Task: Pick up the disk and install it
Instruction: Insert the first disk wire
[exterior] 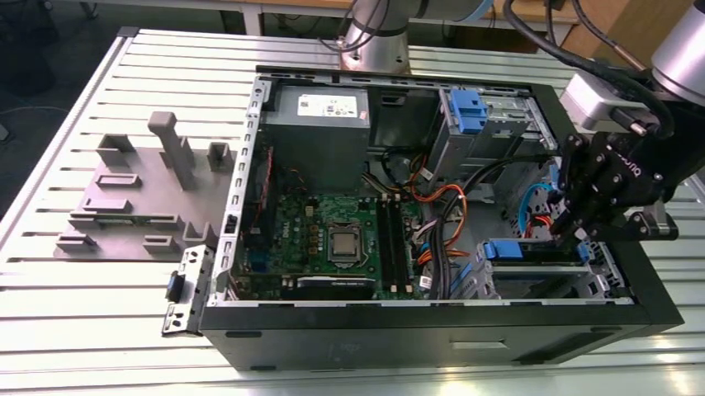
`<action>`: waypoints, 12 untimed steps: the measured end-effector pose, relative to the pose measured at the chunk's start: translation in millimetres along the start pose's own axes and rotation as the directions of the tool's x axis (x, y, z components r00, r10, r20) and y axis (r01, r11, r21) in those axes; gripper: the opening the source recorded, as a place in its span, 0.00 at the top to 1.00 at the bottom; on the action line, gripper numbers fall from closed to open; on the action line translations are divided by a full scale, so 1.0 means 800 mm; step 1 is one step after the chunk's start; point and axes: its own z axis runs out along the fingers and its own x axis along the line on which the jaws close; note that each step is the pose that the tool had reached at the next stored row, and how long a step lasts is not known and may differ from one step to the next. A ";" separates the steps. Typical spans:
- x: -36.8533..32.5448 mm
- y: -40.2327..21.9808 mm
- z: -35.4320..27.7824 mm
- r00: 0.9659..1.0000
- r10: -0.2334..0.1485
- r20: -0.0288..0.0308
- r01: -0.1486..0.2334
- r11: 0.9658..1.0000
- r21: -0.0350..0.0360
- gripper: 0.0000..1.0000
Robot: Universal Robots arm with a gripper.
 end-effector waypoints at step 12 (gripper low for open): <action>0.0001 -0.0003 -0.0015 1.000 0.000 0.000 0.000 1.000 -0.003 0.89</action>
